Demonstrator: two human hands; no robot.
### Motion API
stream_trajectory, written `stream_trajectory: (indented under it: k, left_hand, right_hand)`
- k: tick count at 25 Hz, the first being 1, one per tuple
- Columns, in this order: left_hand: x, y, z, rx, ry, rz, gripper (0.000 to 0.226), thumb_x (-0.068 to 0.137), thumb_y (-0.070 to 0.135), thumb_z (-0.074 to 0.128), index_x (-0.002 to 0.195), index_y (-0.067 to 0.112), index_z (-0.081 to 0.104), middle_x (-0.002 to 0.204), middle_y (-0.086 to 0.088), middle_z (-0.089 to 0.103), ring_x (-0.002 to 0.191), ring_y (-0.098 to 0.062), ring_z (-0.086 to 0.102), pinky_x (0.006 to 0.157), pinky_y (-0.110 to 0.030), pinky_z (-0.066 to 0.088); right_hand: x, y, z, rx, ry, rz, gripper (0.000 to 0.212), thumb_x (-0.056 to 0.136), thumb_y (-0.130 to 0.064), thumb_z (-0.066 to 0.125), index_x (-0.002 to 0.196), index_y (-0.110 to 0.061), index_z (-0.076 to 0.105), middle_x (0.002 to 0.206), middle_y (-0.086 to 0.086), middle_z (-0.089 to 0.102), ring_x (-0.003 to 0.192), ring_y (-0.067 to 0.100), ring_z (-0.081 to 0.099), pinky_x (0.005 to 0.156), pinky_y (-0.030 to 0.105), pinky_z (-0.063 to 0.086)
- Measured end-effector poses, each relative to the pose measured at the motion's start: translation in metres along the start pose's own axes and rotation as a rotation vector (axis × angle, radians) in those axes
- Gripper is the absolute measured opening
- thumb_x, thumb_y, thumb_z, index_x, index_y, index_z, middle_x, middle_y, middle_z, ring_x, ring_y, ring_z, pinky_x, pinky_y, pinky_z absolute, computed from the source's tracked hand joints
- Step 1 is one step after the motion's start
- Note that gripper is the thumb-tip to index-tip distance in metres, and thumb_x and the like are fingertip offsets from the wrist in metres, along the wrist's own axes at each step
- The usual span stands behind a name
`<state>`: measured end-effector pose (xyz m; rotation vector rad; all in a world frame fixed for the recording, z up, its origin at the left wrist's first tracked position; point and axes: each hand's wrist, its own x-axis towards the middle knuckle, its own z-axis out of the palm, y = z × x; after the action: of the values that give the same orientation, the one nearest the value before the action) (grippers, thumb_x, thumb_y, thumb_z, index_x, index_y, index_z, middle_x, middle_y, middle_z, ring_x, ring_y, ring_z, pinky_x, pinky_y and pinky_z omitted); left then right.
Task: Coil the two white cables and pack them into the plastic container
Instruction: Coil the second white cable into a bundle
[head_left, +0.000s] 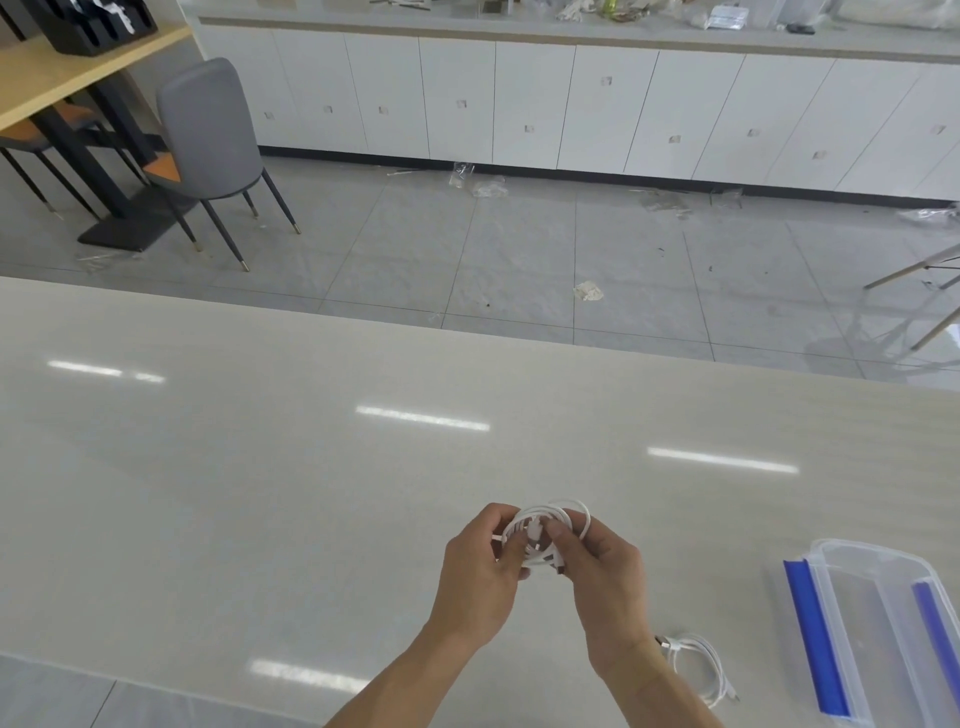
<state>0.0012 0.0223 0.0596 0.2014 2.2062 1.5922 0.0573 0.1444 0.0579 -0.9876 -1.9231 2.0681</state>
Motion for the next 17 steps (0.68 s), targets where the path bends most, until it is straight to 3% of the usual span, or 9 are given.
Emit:
stream_trajectory:
  k: [5,9,13,17]
  left_hand:
    - [0.004,-0.004,-0.001,0.026,-0.014,-0.041,0.004,0.091,0.027,0.068,0.088,0.029,0.068,0.083,0.012,0.073,0.074,-0.014,0.071,0.07,-0.038,0.063]
    - [0.007,-0.006,-0.009,-0.221,-0.151,-0.165,0.018,0.08,0.035,0.079,0.096,0.036,0.07,0.091,0.004,0.077,0.084,-0.013,0.074,0.068,-0.031,0.063]
    - [0.008,-0.013,-0.016,0.084,-0.057,0.088,0.027,0.089,0.034,0.071,0.109,0.046,0.058,0.091,0.01,0.073,0.081,-0.006,0.07,0.074,-0.022,0.057]
    - [0.004,-0.015,-0.02,0.491,0.04,0.32,0.028,0.096,0.05,0.05,0.123,0.047,0.045,0.096,0.021,0.071,0.082,0.0,0.067,0.072,-0.019,0.055]
  right_hand:
    - [-0.002,0.005,-0.001,0.124,-0.023,0.06,0.018,0.094,-0.013,0.064,0.088,-0.013,0.08,0.083,0.012,0.077,0.077,0.023,0.063,0.079,0.043,0.052]
    - [0.0,-0.003,-0.003,0.241,-0.126,0.111,0.024,0.097,-0.009,0.059,0.083,-0.005,0.078,0.086,0.016,0.077,0.08,0.024,0.068,0.081,0.039,0.056]
    - [0.004,-0.011,-0.008,0.114,-0.135,0.097,0.027,0.097,-0.011,0.06,0.074,-0.009,0.075,0.075,0.006,0.073,0.07,0.019,0.06,0.075,0.036,0.051]
    - [0.007,-0.016,-0.013,0.071,-0.181,0.111,0.027,0.098,-0.012,0.06,0.076,-0.006,0.074,0.075,0.008,0.072,0.073,0.021,0.064,0.074,0.036,0.055]
